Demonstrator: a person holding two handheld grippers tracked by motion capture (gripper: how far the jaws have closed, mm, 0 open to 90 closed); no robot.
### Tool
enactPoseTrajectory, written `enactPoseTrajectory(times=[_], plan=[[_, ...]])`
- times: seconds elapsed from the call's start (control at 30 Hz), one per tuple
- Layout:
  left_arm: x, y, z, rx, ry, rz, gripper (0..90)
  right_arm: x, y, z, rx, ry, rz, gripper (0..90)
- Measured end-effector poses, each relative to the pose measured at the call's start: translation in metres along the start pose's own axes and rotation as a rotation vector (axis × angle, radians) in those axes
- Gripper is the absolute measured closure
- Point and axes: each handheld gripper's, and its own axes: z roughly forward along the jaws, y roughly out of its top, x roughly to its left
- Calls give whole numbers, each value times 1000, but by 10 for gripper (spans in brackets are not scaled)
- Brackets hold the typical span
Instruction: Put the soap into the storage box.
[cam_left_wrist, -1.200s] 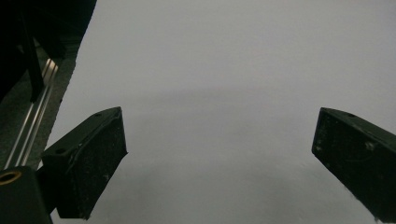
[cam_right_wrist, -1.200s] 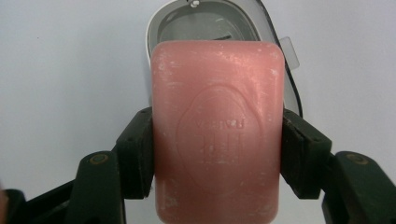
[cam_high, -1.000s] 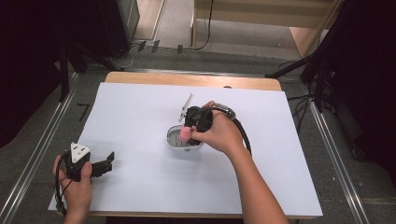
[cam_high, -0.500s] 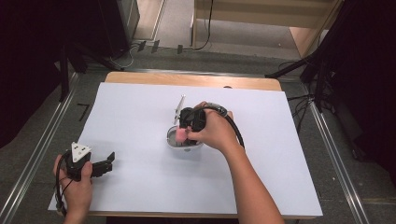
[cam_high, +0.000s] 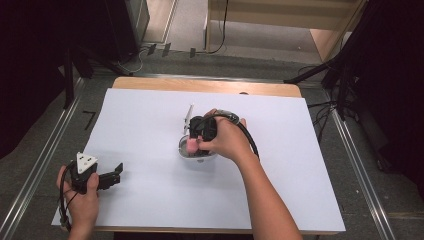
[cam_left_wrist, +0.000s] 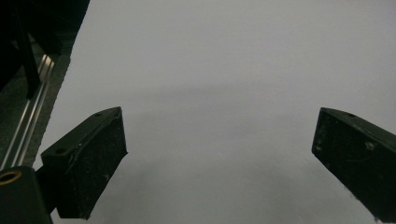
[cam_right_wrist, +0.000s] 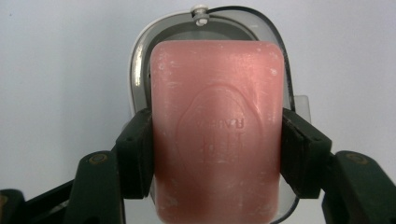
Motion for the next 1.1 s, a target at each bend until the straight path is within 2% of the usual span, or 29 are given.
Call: enactPoseTrajectory(times=[0.13, 0.3, 0.43, 0.6, 0.7, 0.77, 0.97, 1.1], plan=[[0, 0, 0, -1, -2, -4, 33, 0, 1, 0, -8, -2, 21, 382], [1, 0, 0, -1, -5, -8, 34, -3, -2, -12, -98, -2, 43, 386], [1, 0, 0, -1, -7, -9, 34, -2, -7, -17, -96, -15, 72, 374], [1, 0, 0, -1, -8, -8, 36, -2, -18, -22, -134, -26, 126, 351], [1, 0, 0, -1, -8, -8, 36, 0, -26, -25, -145, -22, 218, 326], [1, 0, 0, -1, -7, -8, 36, 0, -33, -27, -169, -30, 247, 317], [1, 0, 0, -3, -7, -6, 36, 5, -54, -31, -175, -68, 350, 224], [1, 0, 0, -3, -6, -5, 41, 8, -69, -31, -185, -63, 411, 181]])
